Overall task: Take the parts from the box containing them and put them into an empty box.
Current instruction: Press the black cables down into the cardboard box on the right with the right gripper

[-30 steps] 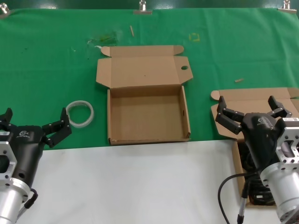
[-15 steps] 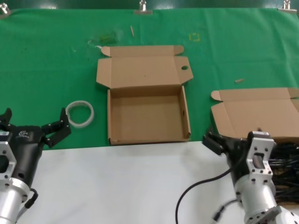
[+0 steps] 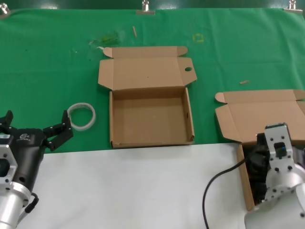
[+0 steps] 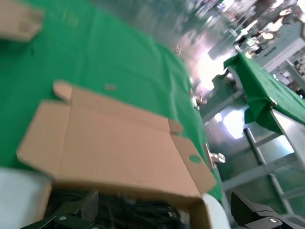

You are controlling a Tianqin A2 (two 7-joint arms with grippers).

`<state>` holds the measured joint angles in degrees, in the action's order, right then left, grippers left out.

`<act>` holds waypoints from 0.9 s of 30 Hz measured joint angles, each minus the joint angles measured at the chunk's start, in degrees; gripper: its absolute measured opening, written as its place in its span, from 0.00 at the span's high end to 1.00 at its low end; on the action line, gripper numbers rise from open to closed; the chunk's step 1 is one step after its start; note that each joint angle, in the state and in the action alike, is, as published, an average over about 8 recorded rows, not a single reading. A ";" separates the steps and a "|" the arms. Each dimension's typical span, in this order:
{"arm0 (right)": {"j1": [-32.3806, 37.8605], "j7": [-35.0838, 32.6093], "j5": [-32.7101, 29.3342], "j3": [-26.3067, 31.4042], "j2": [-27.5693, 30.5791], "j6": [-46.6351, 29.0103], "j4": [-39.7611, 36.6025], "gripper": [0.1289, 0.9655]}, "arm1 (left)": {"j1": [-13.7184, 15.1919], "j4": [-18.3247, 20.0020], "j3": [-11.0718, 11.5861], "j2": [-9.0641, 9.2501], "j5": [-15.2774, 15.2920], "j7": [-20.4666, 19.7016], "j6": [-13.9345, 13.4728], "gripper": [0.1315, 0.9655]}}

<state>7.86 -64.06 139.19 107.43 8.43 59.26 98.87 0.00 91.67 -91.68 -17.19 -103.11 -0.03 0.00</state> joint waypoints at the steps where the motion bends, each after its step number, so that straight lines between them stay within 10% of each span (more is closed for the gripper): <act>1: 0.77 -2.73 0.79 -0.05 0.00 1.65 -0.16 0.00 | 0.00 0.00 0.00 0.00 0.00 0.00 0.00 0.00; 14: 6.05 -37.44 8.71 -4.58 -0.01 16.38 -3.70 0.00 | 0.00 0.00 0.00 0.00 0.01 0.01 0.00 0.00; 27: 6.95 -67.06 17.07 -13.18 -0.08 15.11 -3.26 0.00 | 0.00 0.00 0.00 0.00 0.00 0.00 0.00 0.00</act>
<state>14.80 -131.12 156.27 94.25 8.35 74.36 95.61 0.00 91.67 -91.68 -17.19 -103.10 -0.02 0.00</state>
